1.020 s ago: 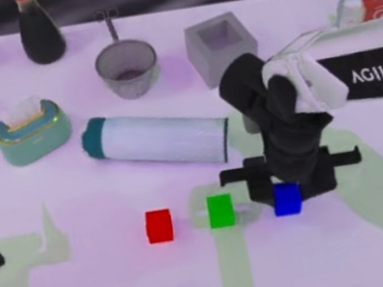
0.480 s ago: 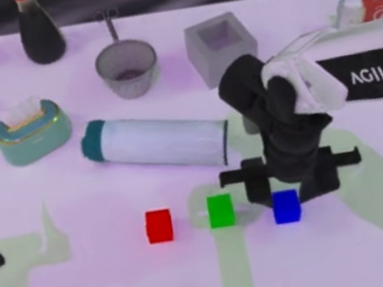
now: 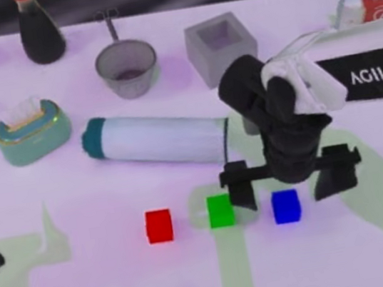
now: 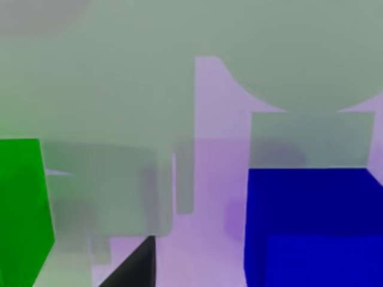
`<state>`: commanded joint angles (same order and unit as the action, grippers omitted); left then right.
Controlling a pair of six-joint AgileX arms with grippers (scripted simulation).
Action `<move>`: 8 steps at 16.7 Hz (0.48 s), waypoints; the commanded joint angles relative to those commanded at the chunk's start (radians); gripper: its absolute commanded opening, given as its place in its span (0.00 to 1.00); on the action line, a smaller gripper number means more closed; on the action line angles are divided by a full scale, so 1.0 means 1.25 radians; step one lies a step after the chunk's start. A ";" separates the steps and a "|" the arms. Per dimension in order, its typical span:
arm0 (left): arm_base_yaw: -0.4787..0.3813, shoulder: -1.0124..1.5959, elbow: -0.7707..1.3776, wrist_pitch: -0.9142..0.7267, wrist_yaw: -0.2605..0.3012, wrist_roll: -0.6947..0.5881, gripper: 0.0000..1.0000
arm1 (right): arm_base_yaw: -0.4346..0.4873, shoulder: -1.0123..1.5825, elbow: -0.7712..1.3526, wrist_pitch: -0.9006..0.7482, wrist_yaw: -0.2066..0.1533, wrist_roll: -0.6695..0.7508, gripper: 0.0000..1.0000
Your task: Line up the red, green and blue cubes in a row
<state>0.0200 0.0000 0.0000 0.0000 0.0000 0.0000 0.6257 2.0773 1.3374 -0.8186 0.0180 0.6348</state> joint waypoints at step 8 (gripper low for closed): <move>0.000 0.000 0.000 0.000 0.000 0.000 1.00 | 0.001 -0.012 0.024 -0.034 0.000 0.001 1.00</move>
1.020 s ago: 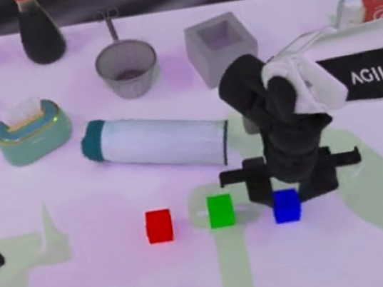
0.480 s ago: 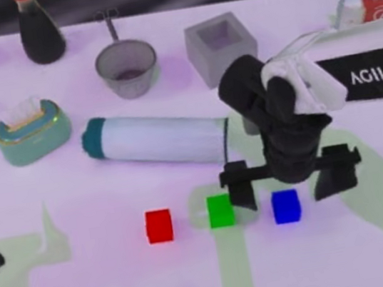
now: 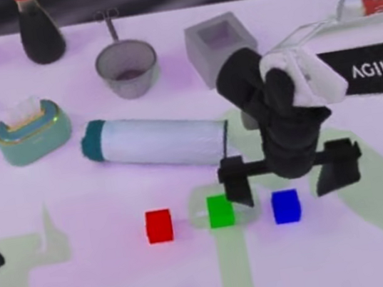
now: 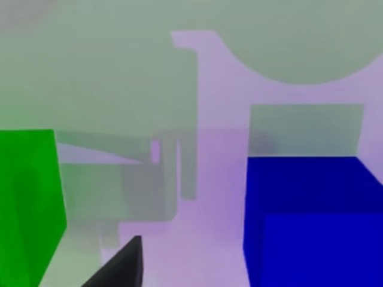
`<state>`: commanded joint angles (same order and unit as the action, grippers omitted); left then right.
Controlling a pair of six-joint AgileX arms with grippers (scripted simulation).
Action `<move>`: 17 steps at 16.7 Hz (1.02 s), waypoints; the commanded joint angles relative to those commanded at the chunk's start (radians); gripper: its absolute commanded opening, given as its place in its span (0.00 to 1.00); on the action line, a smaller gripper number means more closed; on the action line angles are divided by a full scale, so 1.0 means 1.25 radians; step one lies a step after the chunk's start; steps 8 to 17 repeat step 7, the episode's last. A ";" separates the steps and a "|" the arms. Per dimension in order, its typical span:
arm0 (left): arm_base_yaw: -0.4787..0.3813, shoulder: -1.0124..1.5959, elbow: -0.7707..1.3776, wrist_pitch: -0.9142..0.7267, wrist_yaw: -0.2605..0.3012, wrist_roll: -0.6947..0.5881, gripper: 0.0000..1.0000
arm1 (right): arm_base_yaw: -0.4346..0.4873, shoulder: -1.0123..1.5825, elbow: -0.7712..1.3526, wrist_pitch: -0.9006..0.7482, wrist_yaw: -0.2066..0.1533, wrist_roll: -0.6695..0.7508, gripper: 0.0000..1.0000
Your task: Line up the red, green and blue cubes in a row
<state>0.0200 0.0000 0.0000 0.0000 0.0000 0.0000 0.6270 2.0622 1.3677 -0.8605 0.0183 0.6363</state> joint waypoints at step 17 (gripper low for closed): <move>0.000 0.000 0.000 0.000 0.000 0.000 1.00 | 0.007 -0.069 0.094 -0.165 -0.001 -0.001 1.00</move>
